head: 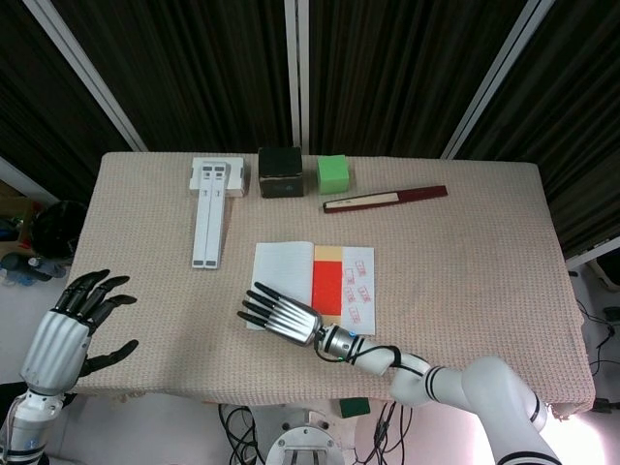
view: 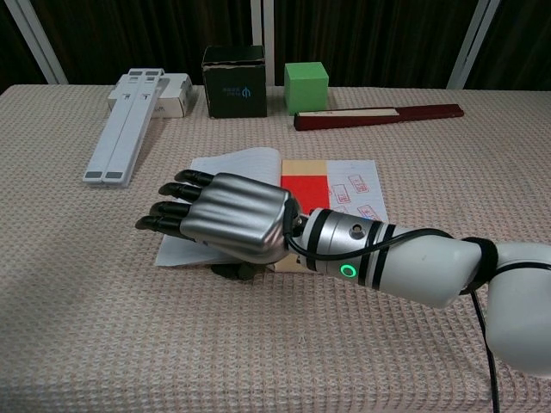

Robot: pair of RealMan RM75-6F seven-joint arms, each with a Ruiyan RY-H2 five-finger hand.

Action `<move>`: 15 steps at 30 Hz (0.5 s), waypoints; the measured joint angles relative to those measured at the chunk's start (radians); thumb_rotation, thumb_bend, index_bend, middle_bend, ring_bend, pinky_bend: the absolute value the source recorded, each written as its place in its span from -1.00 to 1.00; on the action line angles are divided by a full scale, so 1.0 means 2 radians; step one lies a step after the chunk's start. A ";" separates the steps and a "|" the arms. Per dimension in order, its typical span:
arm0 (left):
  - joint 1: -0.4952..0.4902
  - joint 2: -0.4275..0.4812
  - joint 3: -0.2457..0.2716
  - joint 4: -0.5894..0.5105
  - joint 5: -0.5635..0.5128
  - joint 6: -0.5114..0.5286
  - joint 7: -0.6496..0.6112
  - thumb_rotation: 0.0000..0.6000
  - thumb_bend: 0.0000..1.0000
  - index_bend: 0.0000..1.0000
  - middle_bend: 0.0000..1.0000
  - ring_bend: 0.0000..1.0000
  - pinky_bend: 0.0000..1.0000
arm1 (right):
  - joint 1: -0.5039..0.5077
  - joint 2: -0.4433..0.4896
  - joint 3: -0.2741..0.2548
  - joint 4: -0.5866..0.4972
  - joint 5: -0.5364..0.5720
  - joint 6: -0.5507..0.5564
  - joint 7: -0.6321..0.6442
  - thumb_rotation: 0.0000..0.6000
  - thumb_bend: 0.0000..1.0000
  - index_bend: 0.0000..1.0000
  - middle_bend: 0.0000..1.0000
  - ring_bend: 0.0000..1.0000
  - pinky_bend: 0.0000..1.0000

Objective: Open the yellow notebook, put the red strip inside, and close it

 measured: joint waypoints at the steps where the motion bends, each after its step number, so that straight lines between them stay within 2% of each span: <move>1: 0.000 0.000 0.000 0.001 0.000 0.001 -0.001 1.00 -0.94 -0.29 -0.57 -0.74 -0.65 | -0.002 -0.001 0.000 0.003 0.000 0.004 -0.004 1.00 -0.05 -1.00 -0.87 -1.00 -1.00; 9: 0.001 0.002 0.000 0.003 0.004 0.004 -0.003 1.00 -0.94 -0.29 -0.57 -0.74 -0.65 | -0.018 -0.001 -0.001 0.004 0.000 0.036 -0.021 1.00 0.17 -1.00 -0.87 -1.00 -1.00; 15: 0.000 0.003 0.000 0.003 0.006 0.004 -0.004 1.00 -0.94 -0.29 -0.57 -0.74 -0.65 | -0.035 0.009 -0.001 -0.014 -0.001 0.060 -0.045 1.00 0.23 -1.00 -0.88 -1.00 -1.00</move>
